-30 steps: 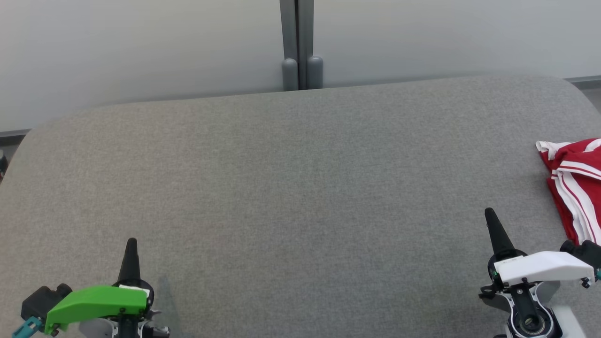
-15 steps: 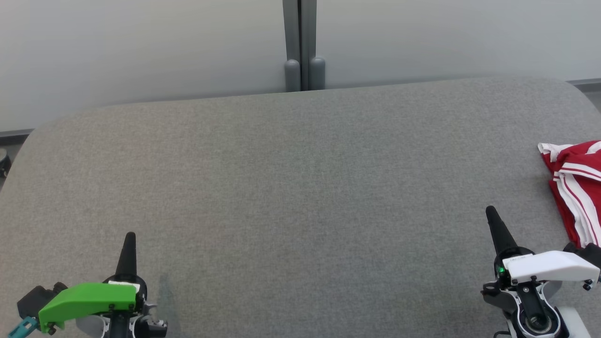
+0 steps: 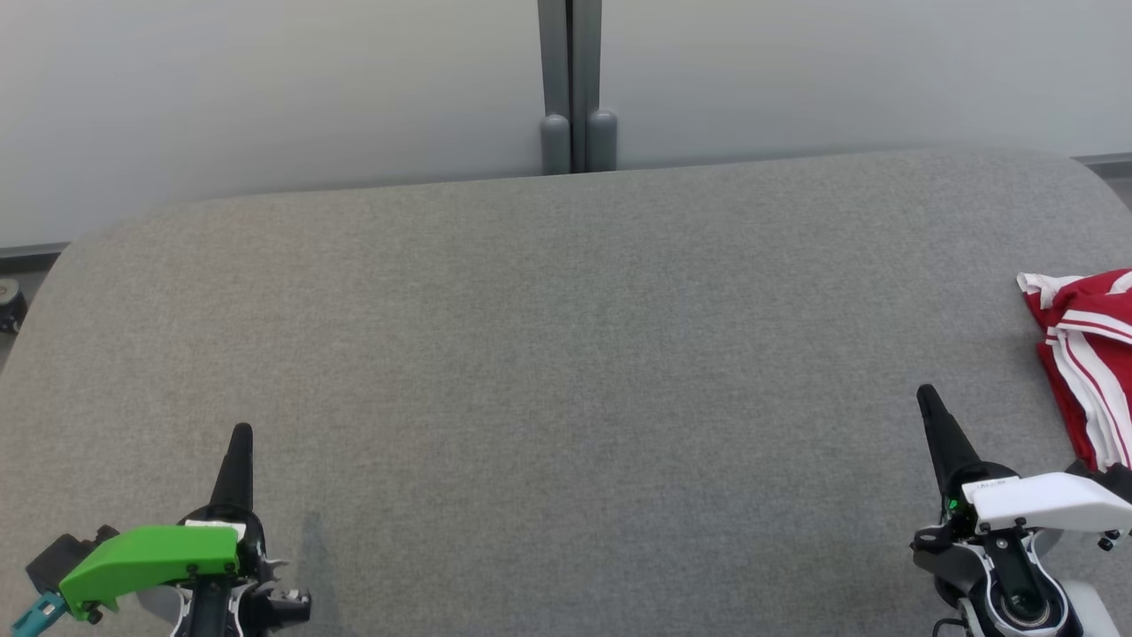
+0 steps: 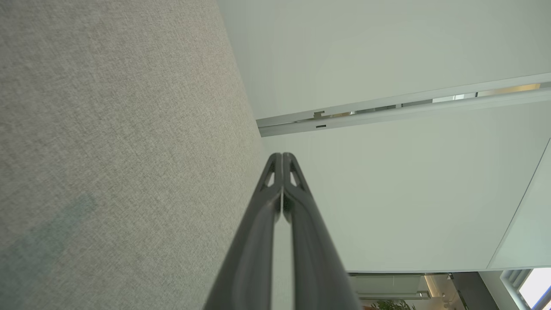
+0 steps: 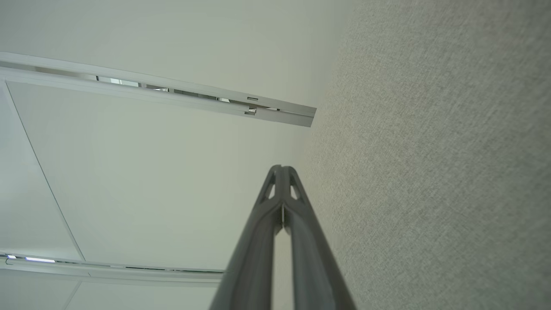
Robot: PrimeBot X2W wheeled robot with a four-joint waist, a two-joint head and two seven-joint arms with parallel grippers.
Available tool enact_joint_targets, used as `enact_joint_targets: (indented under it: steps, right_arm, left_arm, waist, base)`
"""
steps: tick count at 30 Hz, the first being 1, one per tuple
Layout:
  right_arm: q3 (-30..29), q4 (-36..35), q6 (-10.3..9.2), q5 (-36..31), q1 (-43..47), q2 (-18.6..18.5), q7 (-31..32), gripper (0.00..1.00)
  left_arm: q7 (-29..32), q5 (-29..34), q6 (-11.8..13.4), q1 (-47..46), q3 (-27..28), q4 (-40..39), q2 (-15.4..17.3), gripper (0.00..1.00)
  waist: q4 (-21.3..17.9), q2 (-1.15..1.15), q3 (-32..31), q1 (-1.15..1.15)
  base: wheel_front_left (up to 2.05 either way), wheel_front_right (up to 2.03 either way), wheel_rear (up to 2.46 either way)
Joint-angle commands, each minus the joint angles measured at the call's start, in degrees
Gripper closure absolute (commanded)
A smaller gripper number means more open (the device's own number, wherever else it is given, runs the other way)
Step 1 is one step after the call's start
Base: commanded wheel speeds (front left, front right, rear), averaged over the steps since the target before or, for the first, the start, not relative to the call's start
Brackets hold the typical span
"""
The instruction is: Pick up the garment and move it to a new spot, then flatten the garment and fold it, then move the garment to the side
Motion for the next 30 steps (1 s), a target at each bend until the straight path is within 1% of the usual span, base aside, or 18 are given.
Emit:
enact_joint_targets:
  steps: [1, 25, 30]
  right_arm:
    - [-0.19, -0.67, -0.01, 1.23, 0.4, -0.33, 0.46, 1.0]
    - [-0.69, -1.83, -0.01, 10.81, 1.07, -0.42, 2.96, 1.0]
    - [-0.71, -1.82, -0.01, 10.98, 1.09, -0.42, 3.04, 1.0]
  left_arm:
    - [0.41, -1.14, -0.39, -1.16, 0.29, -0.41, 0.45, 1.0]
    - [2.9, -10.47, -1.09, -1.72, 1.32, -1.24, 0.51, 1.0]
    - [3.05, -10.55, -1.0, -1.77, 1.31, -1.26, 0.5, 1.0]
  waist:
    - [0.04, 0.0, -0.02, 0.0]
    - [0.66, 0.0, -0.38, 0.0]
    - [0.7, 0.0, -0.4, 0.0]
  base:
    - [0.0, 0.0, 0.0]
    - [0.0, 0.0, 0.0]
    - [0.0, 0.0, 0.0]
